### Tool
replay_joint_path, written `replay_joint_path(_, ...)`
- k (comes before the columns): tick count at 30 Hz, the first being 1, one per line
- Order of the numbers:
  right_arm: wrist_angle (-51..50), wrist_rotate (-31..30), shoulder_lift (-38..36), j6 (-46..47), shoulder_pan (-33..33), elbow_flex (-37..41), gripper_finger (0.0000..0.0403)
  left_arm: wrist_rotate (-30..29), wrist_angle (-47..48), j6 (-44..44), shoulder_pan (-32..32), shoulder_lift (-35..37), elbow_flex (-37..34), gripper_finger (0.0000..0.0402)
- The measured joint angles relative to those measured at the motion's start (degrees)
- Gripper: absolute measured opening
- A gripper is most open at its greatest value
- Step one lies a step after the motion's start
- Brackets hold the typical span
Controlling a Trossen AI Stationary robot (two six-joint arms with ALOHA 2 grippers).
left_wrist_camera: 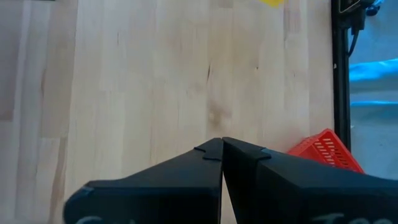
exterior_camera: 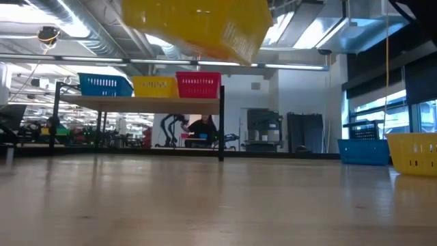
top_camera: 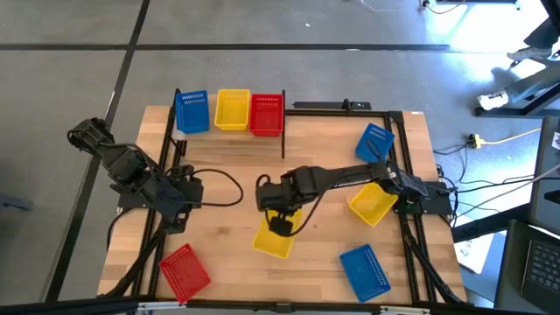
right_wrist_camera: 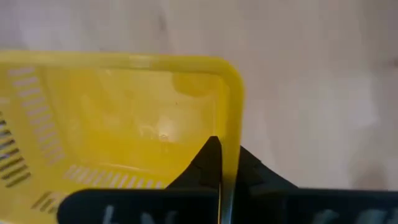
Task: Stack baskets on shelf by color
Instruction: Stack the bottom yellow bin on top of the yellow bin on the shelf
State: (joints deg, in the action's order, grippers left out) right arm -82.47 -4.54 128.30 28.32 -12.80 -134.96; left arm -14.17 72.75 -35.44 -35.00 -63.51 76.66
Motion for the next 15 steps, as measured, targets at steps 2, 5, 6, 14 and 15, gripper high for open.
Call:
replay_joint_path(2, -0.9, -2.5, -0.8, 0.0, 0.0, 0.0, 0.0000, 0.2, 0.0, 0.0, 0.0, -0.9, 0.0, 0.0000)
replay_joint_path(5, -2.0, -5.9, -1.9, 0.0, 0.1, 0.0, 0.0000, 0.1, 0.0, 0.0, 0.0, -2.2, 0.0, 0.0011)
replay_joint_path(6, -2.1, -6.9, -2.1, 0.0, 0.1, 0.0, 0.0000, -0.3, 0.1, 0.0, 0.0, -2.7, 0.0, 0.0018)
replay_joint_path(14, -3.3, -17.3, -2.3, 1.5, 0.3, 0.0, 0.0000, -9.5, 0.0, 0.0, 0.1, -7.4, 0.0, 0.0075)
replay_joint_path(15, -3.3, -18.8, -2.3, 2.1, 0.3, 0.0, 0.0000, -11.4, -0.2, -0.6, 0.1, -8.0, 0.0, 0.0077)
